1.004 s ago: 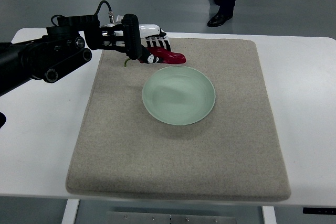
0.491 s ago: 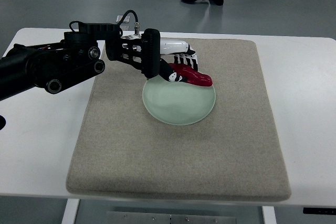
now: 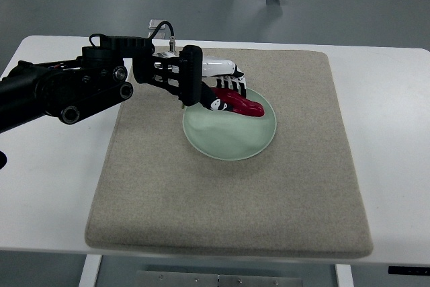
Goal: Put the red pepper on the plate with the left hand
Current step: 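Lower the pepper onto the plate and open the left hand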
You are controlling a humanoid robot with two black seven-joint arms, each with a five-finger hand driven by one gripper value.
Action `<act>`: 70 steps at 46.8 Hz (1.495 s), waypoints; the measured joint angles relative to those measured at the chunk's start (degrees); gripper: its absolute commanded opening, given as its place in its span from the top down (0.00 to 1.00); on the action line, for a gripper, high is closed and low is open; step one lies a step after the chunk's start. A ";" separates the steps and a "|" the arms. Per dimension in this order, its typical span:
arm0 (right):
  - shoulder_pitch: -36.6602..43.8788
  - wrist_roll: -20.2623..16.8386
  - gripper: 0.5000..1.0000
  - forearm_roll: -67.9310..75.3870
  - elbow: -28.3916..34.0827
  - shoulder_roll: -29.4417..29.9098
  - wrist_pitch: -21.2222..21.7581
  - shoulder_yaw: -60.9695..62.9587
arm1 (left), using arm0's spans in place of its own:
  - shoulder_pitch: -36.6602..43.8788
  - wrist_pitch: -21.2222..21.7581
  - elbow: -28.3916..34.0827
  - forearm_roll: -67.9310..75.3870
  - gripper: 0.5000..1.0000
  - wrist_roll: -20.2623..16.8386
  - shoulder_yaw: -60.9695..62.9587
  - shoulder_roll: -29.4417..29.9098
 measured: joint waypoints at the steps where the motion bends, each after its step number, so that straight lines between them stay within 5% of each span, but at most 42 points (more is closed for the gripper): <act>1: 0.00 0.00 0.14 0.00 0.00 0.00 0.00 0.00 | -0.01 0.00 0.00 0.00 0.91 0.00 0.16 -0.03; 22: 0.00 0.00 0.14 0.00 0.00 0.00 0.00 0.00 | -0.05 0.00 0.19 0.00 0.81 -0.02 2.67 -0.25; 41: 0.02 0.00 0.14 0.00 0.00 0.00 0.00 0.00 | -0.03 0.00 0.26 -0.06 0.45 -0.02 2.72 -0.40; 70: 0.00 0.00 0.14 0.00 0.00 0.00 0.00 0.00 | -0.72 1.28 4.04 -1.53 0.39 -0.02 -0.26 -0.40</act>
